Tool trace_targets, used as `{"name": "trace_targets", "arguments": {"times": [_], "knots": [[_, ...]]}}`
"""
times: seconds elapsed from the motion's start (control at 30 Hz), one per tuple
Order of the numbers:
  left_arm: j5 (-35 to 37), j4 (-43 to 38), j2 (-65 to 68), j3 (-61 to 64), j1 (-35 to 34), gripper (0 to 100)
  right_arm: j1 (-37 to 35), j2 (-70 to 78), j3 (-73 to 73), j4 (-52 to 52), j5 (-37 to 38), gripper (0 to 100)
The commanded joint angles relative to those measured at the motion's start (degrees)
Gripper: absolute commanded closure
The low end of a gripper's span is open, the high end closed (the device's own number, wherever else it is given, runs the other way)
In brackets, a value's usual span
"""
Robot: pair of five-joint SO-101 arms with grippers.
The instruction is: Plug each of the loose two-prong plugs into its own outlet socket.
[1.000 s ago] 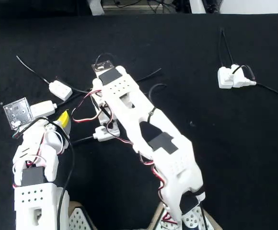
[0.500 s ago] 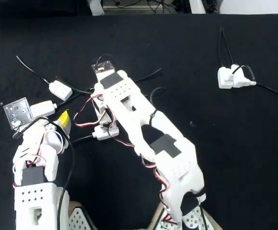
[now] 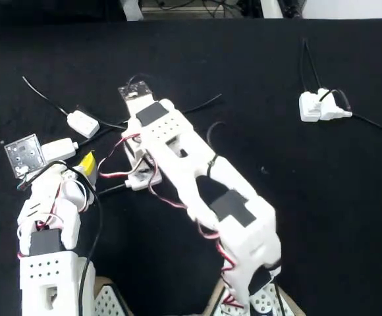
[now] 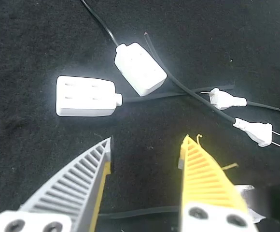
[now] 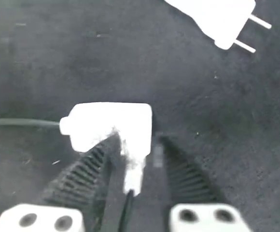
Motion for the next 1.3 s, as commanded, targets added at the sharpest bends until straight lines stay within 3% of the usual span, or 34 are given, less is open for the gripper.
{"name": "trace_targets", "arguments": {"times": [0.0, 0.1, 0.23, 0.47, 0.67, 0.93, 1.27], "knots": [[0.5, 0.2, -0.4, -2.8, -0.7, 77, -1.3, -7.3, 0.8, -1.1, 2.4, 72.1], [0.5, 0.2, -0.4, -2.8, -0.7, 77, -1.3, -9.5, 1.2, -0.9, 7.6, 66.4], [0.5, 0.2, -0.4, -2.8, -0.7, 77, -1.2, -12.4, 1.1, -0.7, 16.8, 65.8], [0.6, 0.1, -0.4, -2.9, -4.2, 77, -1.4, -14.7, 2.1, 3.8, 48.0, 65.9], [5.5, 0.0, -0.4, -3.7, -9.8, 77, -1.9, -12.8, 7.8, 4.0, 63.6, 65.6], [13.1, 0.0, -0.4, -6.0, -20.9, 77, -2.4, -5.9, 9.7, 0.0, 67.3, 65.6], [13.5, -0.2, -0.4, -6.3, -21.8, 77, -8.4, -0.5, 9.1, -1.7, 68.4, 65.9]]}}
